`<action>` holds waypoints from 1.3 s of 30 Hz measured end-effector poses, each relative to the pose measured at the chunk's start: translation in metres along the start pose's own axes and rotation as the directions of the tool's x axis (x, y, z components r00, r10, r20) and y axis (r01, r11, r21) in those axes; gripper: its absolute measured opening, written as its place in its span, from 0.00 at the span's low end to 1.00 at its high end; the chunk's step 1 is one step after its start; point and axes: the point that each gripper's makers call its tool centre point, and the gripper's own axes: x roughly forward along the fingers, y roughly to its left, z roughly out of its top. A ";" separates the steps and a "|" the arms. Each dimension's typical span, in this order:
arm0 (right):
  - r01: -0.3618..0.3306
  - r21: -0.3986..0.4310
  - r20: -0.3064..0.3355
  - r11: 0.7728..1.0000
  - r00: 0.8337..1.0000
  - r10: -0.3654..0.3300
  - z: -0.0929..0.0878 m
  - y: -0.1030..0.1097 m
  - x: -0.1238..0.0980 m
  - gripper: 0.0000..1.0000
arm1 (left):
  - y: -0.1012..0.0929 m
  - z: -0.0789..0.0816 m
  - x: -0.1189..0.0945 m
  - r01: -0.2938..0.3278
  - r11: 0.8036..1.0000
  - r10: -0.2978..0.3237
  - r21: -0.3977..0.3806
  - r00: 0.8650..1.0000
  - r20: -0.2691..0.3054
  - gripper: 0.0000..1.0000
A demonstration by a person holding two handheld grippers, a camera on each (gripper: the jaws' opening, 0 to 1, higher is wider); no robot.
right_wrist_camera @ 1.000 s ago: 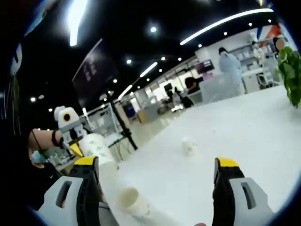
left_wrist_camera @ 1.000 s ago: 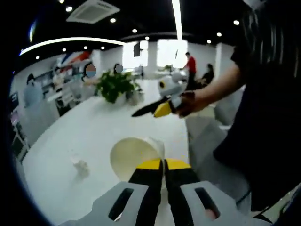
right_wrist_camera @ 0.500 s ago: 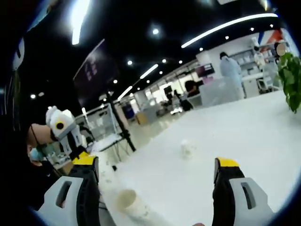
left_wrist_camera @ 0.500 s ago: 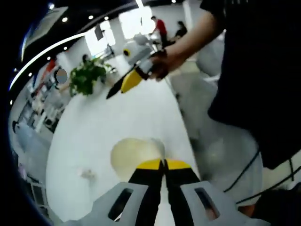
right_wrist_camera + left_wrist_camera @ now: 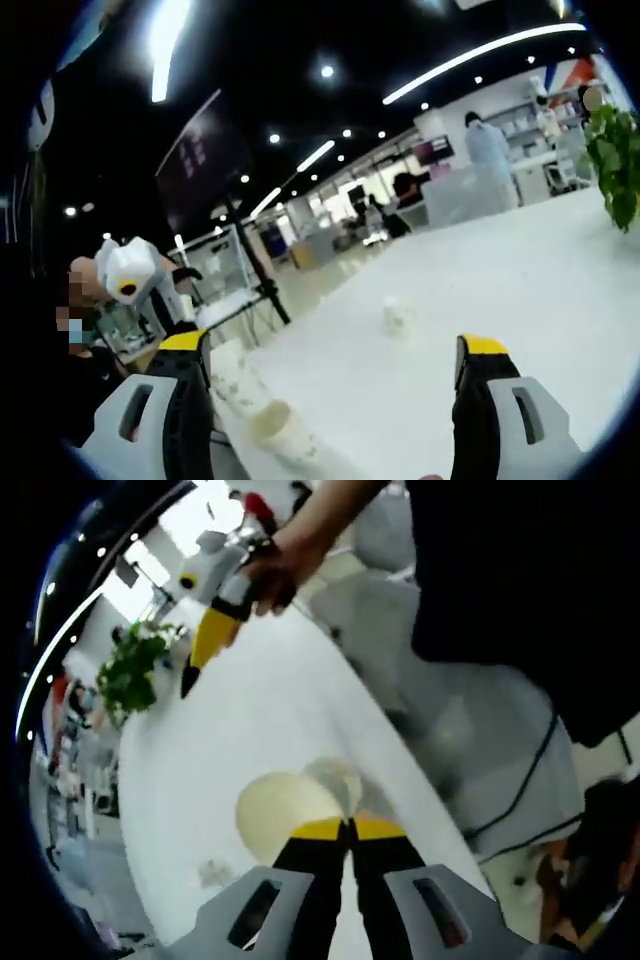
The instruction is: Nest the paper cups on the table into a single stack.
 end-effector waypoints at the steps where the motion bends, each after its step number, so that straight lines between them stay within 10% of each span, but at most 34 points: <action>1: -0.001 0.001 0.001 1.000 1.000 0.001 -0.001 0.000 -0.001 1.00 | 0.000 0.000 0.001 0.006 1.000 -0.006 0.008 1.000 -0.006 0.00; 16: 0.018 0.029 0.008 0.999 1.000 -0.018 -0.003 -0.005 -0.010 1.00 | -0.004 0.001 0.027 0.077 0.967 -0.063 0.245 0.996 -0.065 0.01; 39: 0.031 0.055 0.024 0.998 0.999 -0.033 -0.008 -0.006 -0.024 1.00 | -0.016 -0.010 0.066 0.150 0.961 -0.130 0.231 0.986 -0.100 0.01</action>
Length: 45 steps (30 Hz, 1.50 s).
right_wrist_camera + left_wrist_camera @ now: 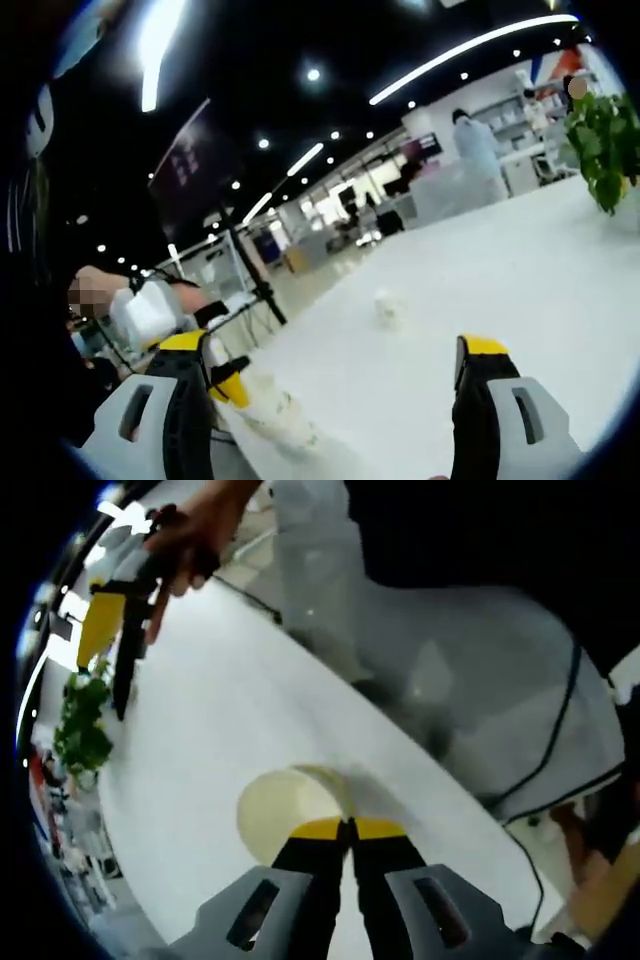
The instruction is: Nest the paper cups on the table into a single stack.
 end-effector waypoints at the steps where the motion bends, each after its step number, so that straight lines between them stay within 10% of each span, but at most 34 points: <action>1: 0.003 0.000 -0.003 1.000 1.000 -0.003 -0.001 -0.001 -0.001 1.00 | 0.000 0.000 0.002 0.000 1.000 0.000 -0.002 1.000 0.002 0.01; 40: 0.011 0.006 -0.014 1.000 1.000 -0.011 -0.002 -0.008 0.000 1.00 | -0.003 -0.008 -0.012 -0.046 0.977 0.064 -0.208 0.995 0.081 0.18; 45: 0.011 -0.001 -0.023 1.000 1.000 -0.011 -0.004 -0.008 0.001 1.00 | -0.003 -0.010 -0.021 -0.087 0.939 0.136 -0.332 0.983 0.127 0.19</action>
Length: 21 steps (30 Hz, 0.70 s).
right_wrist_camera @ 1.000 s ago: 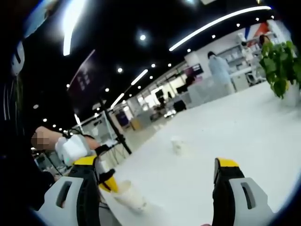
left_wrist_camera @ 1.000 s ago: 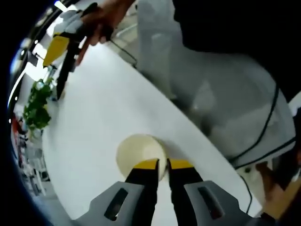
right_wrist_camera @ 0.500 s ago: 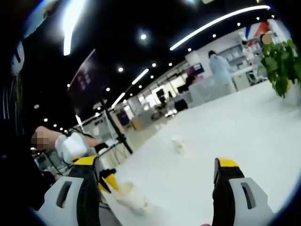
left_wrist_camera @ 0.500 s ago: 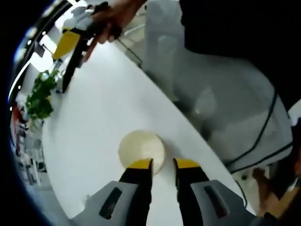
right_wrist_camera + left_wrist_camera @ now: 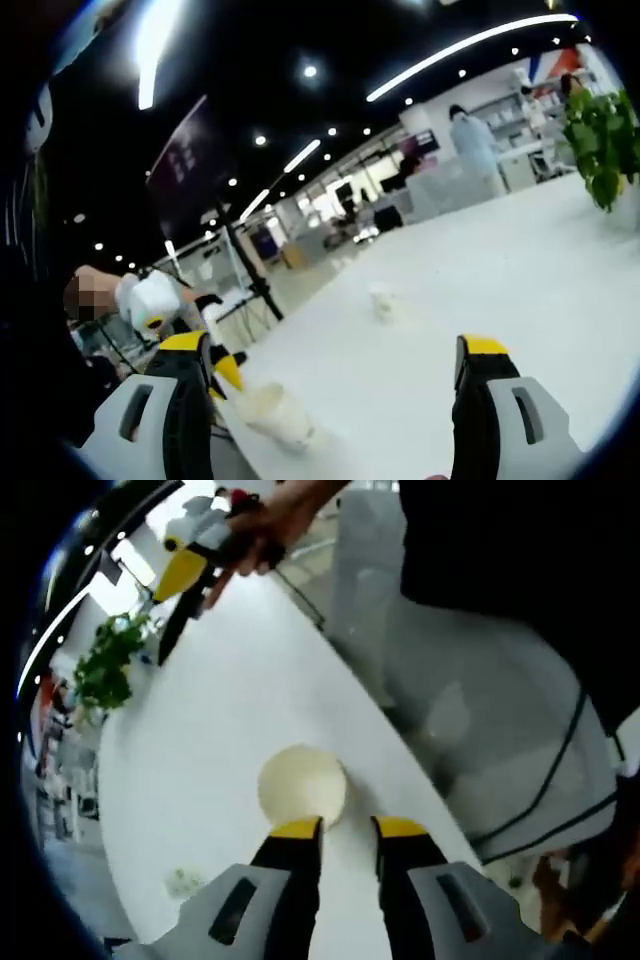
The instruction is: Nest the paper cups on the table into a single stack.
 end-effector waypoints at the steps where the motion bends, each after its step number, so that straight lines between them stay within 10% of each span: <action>1: 0.000 -0.001 -0.001 1.000 1.000 0.000 0.000 0.000 0.000 1.00 | 0.002 -0.001 -0.002 -0.015 1.000 0.015 -0.027 1.000 0.014 0.21; 7: 0.004 -0.003 -0.003 1.000 1.000 -0.004 -0.002 0.001 0.001 1.00 | 0.019 -0.006 -0.013 -0.131 0.959 0.157 -0.252 0.984 0.087 0.30; 21: 0.003 -0.007 -0.018 1.000 1.000 -0.004 -0.005 0.002 0.003 1.00 | 0.067 -0.009 -0.060 -0.268 0.704 0.517 -0.657 0.828 0.217 0.47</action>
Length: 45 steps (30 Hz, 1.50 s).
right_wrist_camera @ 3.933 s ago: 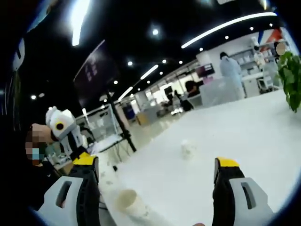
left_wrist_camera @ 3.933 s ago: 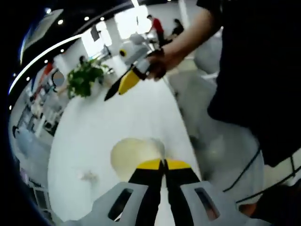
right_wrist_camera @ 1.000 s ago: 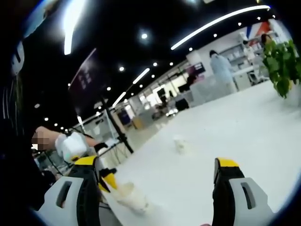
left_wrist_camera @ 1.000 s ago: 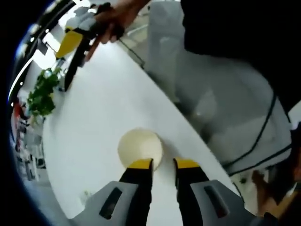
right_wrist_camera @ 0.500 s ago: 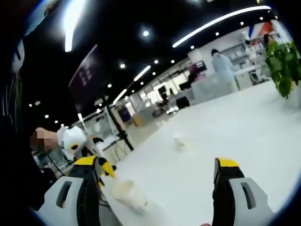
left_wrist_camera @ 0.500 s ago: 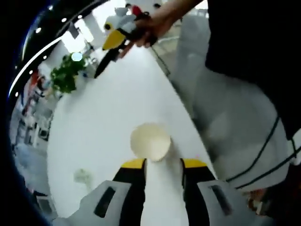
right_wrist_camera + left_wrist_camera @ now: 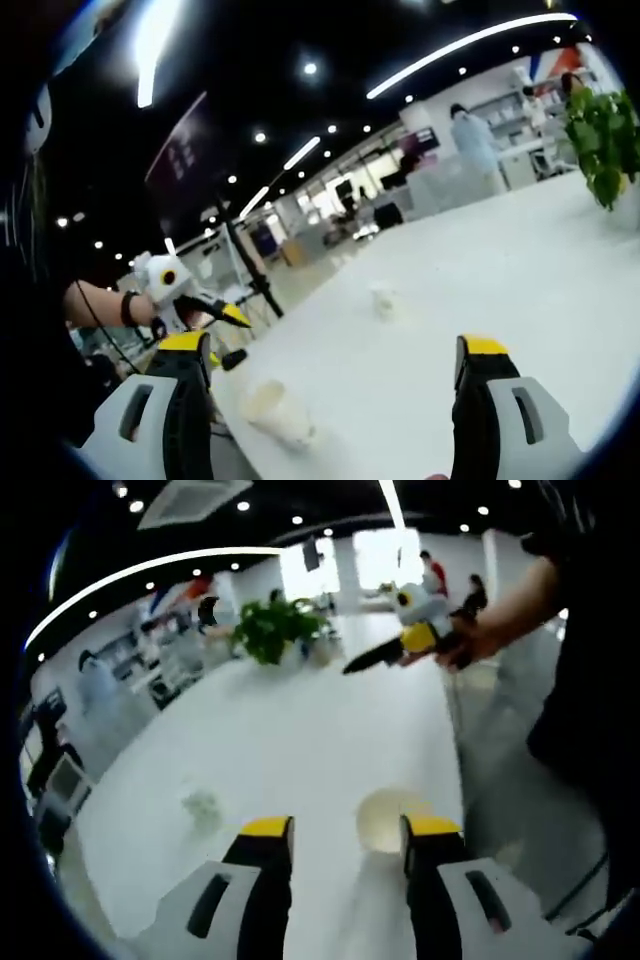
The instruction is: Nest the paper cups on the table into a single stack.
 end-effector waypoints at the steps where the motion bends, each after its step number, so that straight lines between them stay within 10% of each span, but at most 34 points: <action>1: 0.000 -0.001 -0.004 1.000 1.000 0.000 -0.001 0.000 0.000 1.00 | 0.003 0.002 -0.001 -0.016 1.000 0.017 -0.024 1.000 0.021 0.50; 9: -0.003 0.000 -0.016 1.000 1.000 0.003 -0.004 0.002 0.001 1.00 | 0.020 0.006 -0.010 -0.099 0.990 0.108 -0.096 0.990 0.087 0.61; 18: -0.006 -0.019 -0.023 1.000 1.000 0.005 -0.002 0.003 0.004 1.00 | 0.037 0.002 -0.010 -0.160 0.957 0.191 -0.243 0.975 0.111 0.99; 45: 0.006 -0.195 -0.132 0.981 0.991 -0.032 -0.015 -0.002 0.008 1.00 | 0.103 -0.016 0.009 -0.266 0.904 0.316 -0.335 0.943 0.105 0.99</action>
